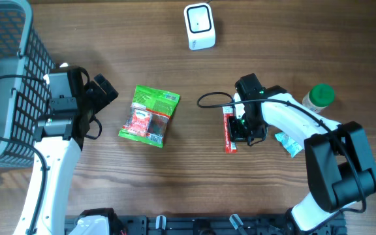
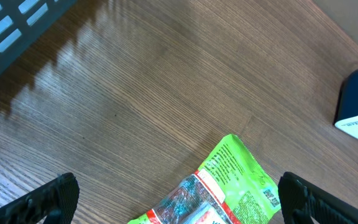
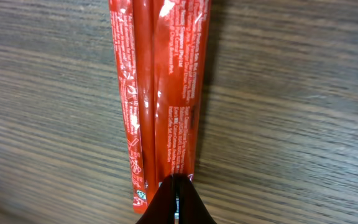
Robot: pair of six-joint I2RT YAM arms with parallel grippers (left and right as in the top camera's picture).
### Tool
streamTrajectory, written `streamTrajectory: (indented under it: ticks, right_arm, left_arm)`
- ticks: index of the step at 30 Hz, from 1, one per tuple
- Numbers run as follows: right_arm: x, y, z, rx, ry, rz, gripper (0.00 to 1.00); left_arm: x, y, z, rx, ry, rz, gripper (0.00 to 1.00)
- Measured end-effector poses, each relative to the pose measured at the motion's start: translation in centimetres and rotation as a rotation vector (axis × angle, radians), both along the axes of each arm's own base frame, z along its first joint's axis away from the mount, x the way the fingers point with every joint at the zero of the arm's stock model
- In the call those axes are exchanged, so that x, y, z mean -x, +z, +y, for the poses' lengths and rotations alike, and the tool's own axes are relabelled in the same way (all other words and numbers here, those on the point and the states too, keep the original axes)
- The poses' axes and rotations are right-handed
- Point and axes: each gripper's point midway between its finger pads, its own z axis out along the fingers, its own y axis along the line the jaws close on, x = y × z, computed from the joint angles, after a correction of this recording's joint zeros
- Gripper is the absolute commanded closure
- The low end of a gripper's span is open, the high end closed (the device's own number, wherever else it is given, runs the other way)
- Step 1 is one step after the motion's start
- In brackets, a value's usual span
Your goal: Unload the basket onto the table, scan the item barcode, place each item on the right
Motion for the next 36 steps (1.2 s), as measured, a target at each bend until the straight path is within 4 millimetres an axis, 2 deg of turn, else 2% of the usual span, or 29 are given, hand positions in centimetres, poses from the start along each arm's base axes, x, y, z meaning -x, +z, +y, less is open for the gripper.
streamTrajectory:
  ticks: [4,12,17,18,20,25,27,29,31,36]
  right_arm:
    - [0.6,0.5,-0.2,0.012,0.005,0.035,0.94]
    - [-3.8,3.8,1.6,-0.069,0.005,-0.162,0.94]
    - [-5.4,4.2,2.6,-0.099,0.015,-0.238,0.94]
    - [-5.8,4.3,3.0,-0.108,0.023,-0.26,0.9]
    - [-6.3,4.3,3.9,-0.127,0.041,-0.301,0.9]
    - [-5.9,3.2,5.5,-0.142,0.075,-0.351,0.91]
    - [-5.6,2.3,5.2,-0.111,0.052,-0.352,0.91]
    - [-5.2,1.3,4.0,-0.049,0.016,-0.345,0.91]
    - [-5.0,0.5,2.7,0.016,-0.011,-0.343,0.96]
    - [-4.6,0.0,0.1,0.152,-0.044,-0.343,0.96]
  left_arm:
    - [0.0,0.0,0.0,0.0,0.0,0.0,0.0]
    - [0.0,0.0,0.0,0.0,0.0,0.0,0.0]
    - [0.0,0.0,0.0,0.0,0.0,0.0,0.0]
    - [0.0,0.0,0.0,0.0,0.0,0.0,0.0]
    - [0.0,0.0,0.0,0.0,0.0,0.0,0.0]
    - [0.0,0.0,0.0,0.0,0.0,0.0,0.0]
    - [0.0,0.0,0.0,0.0,0.0,-0.001,0.0]
    - [0.0,0.0,0.0,0.0,0.0,0.0,0.0]
    - [0.0,0.0,0.0,0.0,0.0,0.0,0.0]
    - [0.0,0.0,0.0,0.0,0.0,0.0,0.0]
